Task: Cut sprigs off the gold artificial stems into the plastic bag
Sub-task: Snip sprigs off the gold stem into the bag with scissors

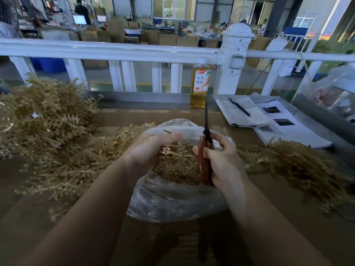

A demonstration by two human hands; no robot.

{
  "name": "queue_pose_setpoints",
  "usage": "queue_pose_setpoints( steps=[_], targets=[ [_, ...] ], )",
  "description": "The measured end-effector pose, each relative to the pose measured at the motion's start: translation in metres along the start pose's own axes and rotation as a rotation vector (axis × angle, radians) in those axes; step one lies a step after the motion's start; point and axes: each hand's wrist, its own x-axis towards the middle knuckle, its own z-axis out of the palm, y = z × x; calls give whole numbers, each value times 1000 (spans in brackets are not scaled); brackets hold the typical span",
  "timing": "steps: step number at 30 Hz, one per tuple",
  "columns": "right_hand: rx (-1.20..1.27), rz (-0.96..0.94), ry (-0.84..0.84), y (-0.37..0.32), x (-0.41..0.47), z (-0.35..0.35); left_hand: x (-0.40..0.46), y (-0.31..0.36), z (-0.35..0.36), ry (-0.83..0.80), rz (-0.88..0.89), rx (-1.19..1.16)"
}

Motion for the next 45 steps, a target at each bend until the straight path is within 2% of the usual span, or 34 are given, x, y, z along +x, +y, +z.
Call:
queue_pose_setpoints(
  steps=[3,5,9,13,21,27,32,36,39,42,45],
  targets=[
    [-17,-21,-15,-1,-1,2,2,-2,5,-119,-115,-110],
    [-33,-28,-34,0,0,3,2,-6,10,-163,-152,-100],
    [-129,-85,-70,1,1,4,4,-12,12,-74,-141,-39],
    [-208,-150,-61,2,1,5,10,-20,10,74,-122,-170],
    [-275,-174,-72,-1,-5,9,13,-26,13,168,-115,-478],
    [-155,-200,41,-7,-5,8,15,-26,9,294,-43,-552],
    [-321,-170,-42,-11,-12,5,18,-22,8,266,-98,-646],
    [-548,-219,-115,-2,-12,5,17,-24,10,233,-128,-739],
    [-568,-237,-159,3,-11,7,16,-24,11,213,-138,-815],
    [-611,-300,-129,9,-8,8,14,-23,13,197,-141,-841],
    [-556,-321,-95,12,-4,4,11,-24,15,187,-112,-885]
  ],
)
